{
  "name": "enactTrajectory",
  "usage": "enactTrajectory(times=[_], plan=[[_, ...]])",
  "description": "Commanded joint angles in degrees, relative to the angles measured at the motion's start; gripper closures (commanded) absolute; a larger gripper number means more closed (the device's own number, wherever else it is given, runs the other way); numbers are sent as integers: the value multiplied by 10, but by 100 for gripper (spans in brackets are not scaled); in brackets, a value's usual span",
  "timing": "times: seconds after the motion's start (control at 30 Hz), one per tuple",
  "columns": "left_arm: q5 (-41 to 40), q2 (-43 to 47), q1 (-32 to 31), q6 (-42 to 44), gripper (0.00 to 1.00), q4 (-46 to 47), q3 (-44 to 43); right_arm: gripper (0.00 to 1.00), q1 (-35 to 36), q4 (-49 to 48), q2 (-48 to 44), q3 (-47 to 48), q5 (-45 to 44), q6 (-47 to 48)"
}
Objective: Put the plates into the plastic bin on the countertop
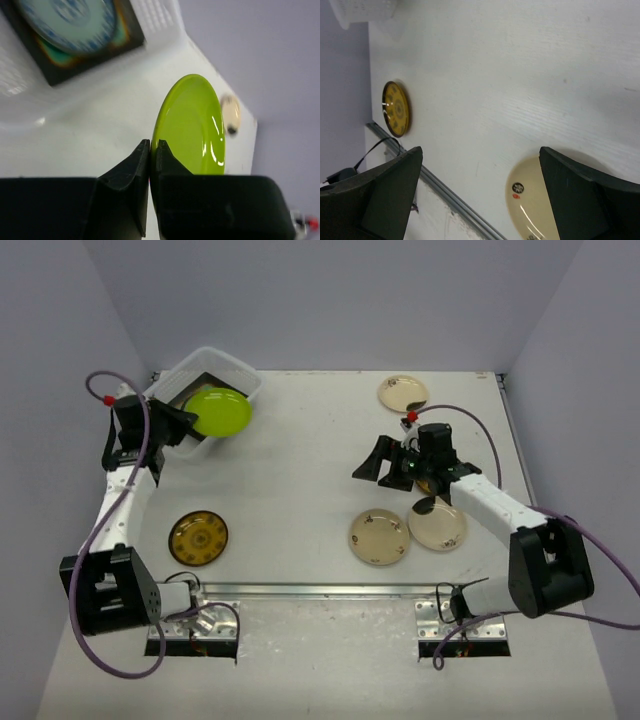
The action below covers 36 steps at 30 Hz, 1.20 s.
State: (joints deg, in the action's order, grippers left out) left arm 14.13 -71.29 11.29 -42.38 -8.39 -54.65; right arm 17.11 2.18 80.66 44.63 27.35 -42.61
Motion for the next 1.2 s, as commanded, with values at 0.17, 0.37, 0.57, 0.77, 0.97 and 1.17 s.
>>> enactTrajectory(times=[0.17,0.37,0.57,0.77,0.97,1.17], plan=[[-196,-236,59,-73,100,-8,-237,1,0,70,-174,-115,-1,70],[-178,-368,61,-32,100,-37,-343,1,0,100,-230,-128,4,92],[-129,-392,61,-40,80,-8,-325,1,0,123,-241,-121,-3,118],[-93,-403,58,-28,0,-42,-347,1,2,114,-218,-116,30,125],[-67,-424,58,8,0,-177,-443,1,90,77,-120,-64,26,113],[-21,-277,58,39,0,-194,-376,1,221,-5,32,50,-3,59]])
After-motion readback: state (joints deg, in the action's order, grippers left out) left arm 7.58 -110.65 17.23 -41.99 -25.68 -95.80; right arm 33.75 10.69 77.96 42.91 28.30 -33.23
